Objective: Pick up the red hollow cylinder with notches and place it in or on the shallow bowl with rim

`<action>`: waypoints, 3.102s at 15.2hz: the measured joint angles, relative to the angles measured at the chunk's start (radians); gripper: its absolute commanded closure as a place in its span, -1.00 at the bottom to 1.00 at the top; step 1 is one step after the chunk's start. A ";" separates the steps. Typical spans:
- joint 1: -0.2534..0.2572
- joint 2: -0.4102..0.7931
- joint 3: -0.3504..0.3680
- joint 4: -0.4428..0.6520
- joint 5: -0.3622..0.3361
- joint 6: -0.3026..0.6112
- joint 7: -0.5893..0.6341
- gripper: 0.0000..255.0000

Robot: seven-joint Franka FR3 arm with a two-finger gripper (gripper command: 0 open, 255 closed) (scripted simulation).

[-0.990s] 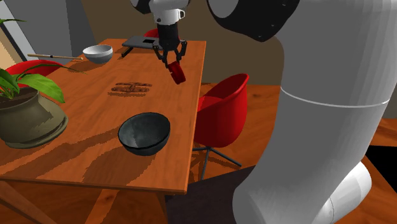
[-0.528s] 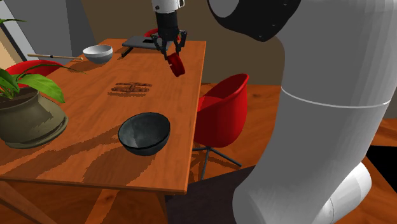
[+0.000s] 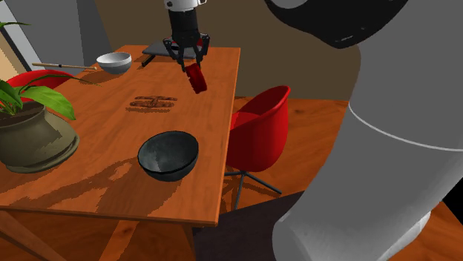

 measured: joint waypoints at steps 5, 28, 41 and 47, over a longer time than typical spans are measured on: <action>0.040 -0.124 0.040 -0.125 0.021 0.001 0.076 1.00; 0.151 -0.327 0.171 -0.449 0.094 0.125 0.289 1.00; 0.152 -0.307 0.178 -0.533 0.091 0.229 0.294 1.00; 0.152 -0.307 0.178 -0.533 0.091 0.229 0.294 -1.00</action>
